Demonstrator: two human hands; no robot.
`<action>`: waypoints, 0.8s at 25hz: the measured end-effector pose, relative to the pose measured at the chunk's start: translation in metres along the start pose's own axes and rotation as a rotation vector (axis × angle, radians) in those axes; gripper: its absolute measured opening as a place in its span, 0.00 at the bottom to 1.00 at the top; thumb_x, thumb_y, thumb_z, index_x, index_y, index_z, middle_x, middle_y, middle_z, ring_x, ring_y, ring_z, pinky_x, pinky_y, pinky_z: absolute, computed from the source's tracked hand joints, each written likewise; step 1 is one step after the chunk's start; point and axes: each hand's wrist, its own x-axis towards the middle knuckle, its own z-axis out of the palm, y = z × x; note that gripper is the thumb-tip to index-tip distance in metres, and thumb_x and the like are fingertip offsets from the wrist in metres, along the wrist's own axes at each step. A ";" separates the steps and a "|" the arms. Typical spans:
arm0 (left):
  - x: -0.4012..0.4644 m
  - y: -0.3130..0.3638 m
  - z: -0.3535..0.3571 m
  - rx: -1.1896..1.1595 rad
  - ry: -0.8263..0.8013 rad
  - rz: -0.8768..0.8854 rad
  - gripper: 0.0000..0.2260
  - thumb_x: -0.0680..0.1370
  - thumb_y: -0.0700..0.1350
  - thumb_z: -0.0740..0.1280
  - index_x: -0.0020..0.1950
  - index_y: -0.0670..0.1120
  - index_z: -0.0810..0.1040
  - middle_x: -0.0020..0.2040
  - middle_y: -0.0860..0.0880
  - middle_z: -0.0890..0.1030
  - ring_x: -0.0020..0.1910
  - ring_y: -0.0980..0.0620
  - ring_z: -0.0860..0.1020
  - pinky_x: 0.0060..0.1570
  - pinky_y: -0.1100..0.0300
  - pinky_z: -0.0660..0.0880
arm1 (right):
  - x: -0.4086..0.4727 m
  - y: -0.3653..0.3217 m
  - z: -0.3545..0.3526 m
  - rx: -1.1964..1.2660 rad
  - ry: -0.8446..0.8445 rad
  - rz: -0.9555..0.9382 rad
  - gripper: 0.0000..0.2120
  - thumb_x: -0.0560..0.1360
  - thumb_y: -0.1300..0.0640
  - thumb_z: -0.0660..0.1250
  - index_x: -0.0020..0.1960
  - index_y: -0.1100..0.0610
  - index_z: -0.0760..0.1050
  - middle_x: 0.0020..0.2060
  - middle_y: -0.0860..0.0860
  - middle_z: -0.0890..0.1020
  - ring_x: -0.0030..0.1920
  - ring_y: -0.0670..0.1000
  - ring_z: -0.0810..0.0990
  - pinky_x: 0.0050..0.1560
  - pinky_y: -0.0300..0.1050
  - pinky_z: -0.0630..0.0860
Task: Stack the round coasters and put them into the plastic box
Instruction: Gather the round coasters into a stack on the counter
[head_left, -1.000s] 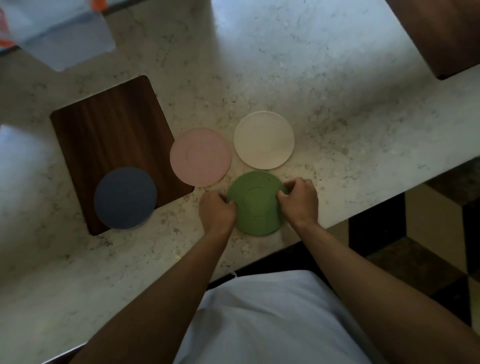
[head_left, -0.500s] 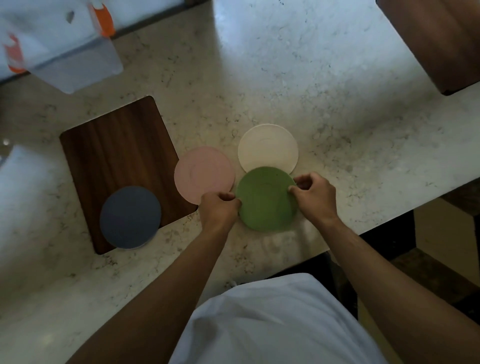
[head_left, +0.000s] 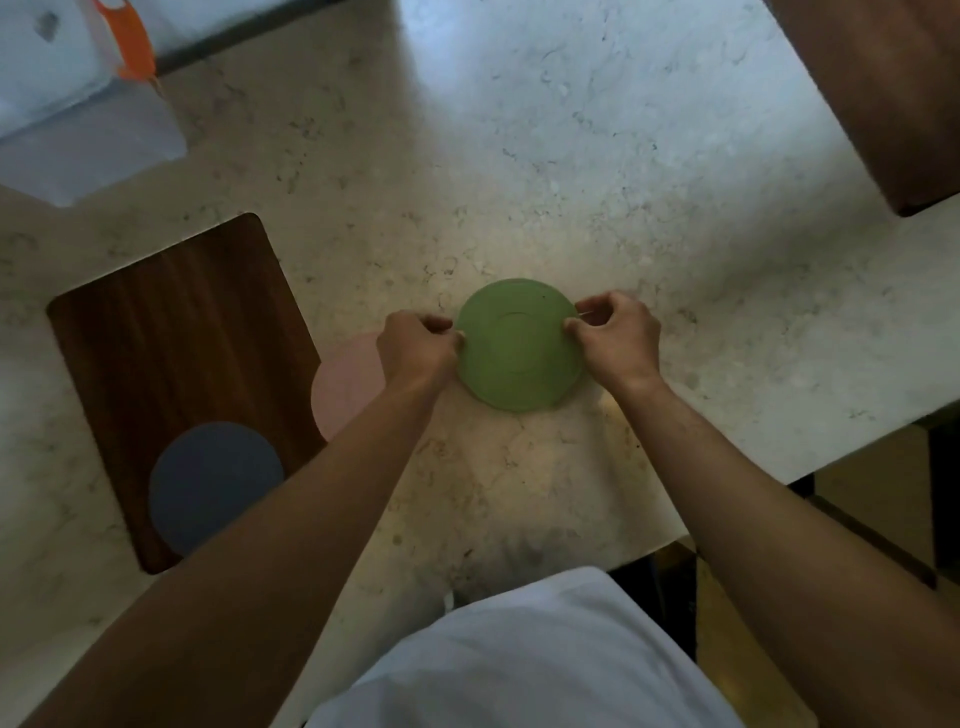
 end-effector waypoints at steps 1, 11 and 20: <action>0.003 0.002 0.002 0.025 0.003 0.018 0.08 0.69 0.42 0.77 0.48 0.47 0.85 0.47 0.47 0.87 0.45 0.52 0.83 0.56 0.54 0.81 | 0.003 0.001 0.001 -0.008 0.004 0.009 0.09 0.70 0.56 0.77 0.49 0.52 0.81 0.39 0.43 0.80 0.39 0.39 0.79 0.37 0.24 0.67; 0.000 0.004 0.011 0.209 0.010 0.233 0.05 0.72 0.40 0.73 0.47 0.43 0.87 0.43 0.47 0.87 0.43 0.49 0.84 0.51 0.53 0.82 | 0.005 0.006 0.005 -0.141 0.009 -0.018 0.10 0.71 0.55 0.75 0.51 0.54 0.80 0.39 0.44 0.79 0.40 0.45 0.79 0.36 0.26 0.65; -0.004 -0.002 0.008 0.289 -0.016 0.252 0.06 0.74 0.39 0.72 0.50 0.42 0.85 0.48 0.45 0.86 0.47 0.48 0.83 0.53 0.52 0.80 | -0.011 0.008 0.008 -0.146 0.041 -0.026 0.11 0.72 0.55 0.74 0.53 0.57 0.80 0.45 0.51 0.85 0.45 0.49 0.82 0.47 0.39 0.75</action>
